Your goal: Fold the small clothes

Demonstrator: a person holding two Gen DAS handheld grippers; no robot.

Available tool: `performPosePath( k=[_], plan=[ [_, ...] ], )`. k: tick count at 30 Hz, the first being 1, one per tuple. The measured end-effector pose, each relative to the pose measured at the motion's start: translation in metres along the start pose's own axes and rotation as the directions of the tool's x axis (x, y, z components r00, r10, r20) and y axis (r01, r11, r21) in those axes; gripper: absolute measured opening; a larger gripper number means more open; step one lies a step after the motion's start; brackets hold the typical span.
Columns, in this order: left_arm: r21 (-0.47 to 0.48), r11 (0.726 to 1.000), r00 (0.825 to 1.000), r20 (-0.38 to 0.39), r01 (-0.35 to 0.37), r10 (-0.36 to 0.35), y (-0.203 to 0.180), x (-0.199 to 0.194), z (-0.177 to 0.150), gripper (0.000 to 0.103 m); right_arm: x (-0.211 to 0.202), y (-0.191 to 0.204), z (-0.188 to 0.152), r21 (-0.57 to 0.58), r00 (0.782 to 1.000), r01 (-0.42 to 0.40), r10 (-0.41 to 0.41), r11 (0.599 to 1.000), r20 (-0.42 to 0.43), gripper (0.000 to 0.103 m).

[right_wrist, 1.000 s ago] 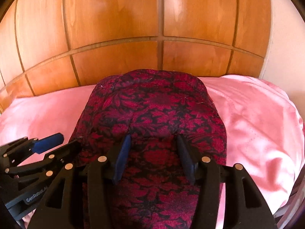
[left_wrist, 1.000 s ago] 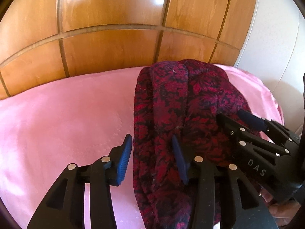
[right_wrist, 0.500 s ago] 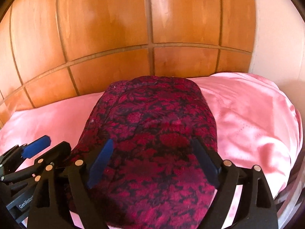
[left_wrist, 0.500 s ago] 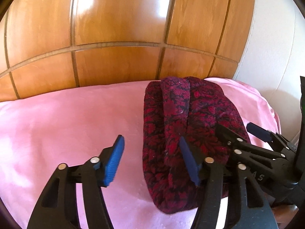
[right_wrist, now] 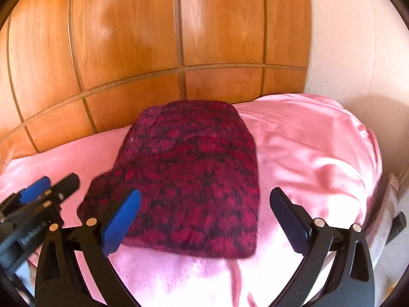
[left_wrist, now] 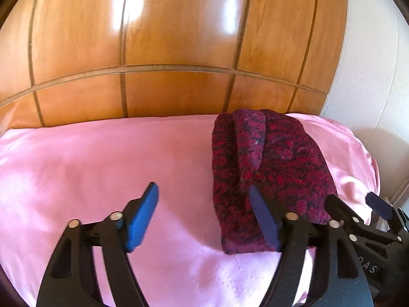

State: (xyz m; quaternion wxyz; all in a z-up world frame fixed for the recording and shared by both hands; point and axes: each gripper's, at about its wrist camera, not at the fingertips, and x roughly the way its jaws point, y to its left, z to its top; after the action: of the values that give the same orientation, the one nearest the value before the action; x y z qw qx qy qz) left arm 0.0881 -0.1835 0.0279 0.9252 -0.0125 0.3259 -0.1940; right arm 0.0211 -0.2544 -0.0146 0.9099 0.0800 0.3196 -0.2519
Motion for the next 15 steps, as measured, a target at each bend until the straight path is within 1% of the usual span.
performPosePath(
  k=[4, 7, 8, 9, 11, 13, 15],
  plan=[
    [0.002, 0.999, 0.999, 0.006, -0.053, 0.053, 0.010, -0.008, -0.014, 0.079, -0.011, -0.001, -0.010, 0.027, 0.998, 0.057, -0.057, 0.998, 0.001, 0.101],
    [-0.003, 0.997, 0.997, 0.000, -0.082, 0.082, 0.019, -0.011, -0.024, 0.080, -0.016, -0.001, -0.014, 0.036, 0.997, 0.079, -0.079, 0.996, -0.004, 0.101],
    [-0.008, 0.996, 0.996, 0.002, -0.089, 0.089, 0.021, -0.014, -0.027, 0.081, -0.019, 0.000, -0.016, 0.036, 0.997, 0.083, -0.083, 0.996, 0.000, 0.101],
    [-0.012, 0.996, 0.996, 0.004, -0.094, 0.094, 0.023, -0.016, -0.030, 0.085, -0.023, 0.002, -0.019, 0.038, 0.996, 0.089, -0.089, 0.995, 0.007, 0.101],
    [-0.019, 0.995, 0.995, 0.011, -0.100, 0.100, 0.027, -0.021, -0.033, 0.086, -0.028, 0.005, -0.020, 0.037, 0.995, 0.091, -0.092, 0.995, 0.024, 0.101],
    [-0.023, 0.994, 0.994, 0.022, -0.110, 0.111, 0.029, -0.027, -0.035, 0.092, -0.034, 0.009, -0.022, 0.030, 0.995, 0.086, -0.087, 0.996, 0.043, 0.101],
    [-0.022, 0.993, 0.992, 0.035, -0.117, 0.118, 0.029, -0.032, -0.036, 0.092, -0.038, 0.014, -0.022, 0.008, 0.995, 0.080, -0.080, 0.997, 0.058, 0.101]
  ],
)
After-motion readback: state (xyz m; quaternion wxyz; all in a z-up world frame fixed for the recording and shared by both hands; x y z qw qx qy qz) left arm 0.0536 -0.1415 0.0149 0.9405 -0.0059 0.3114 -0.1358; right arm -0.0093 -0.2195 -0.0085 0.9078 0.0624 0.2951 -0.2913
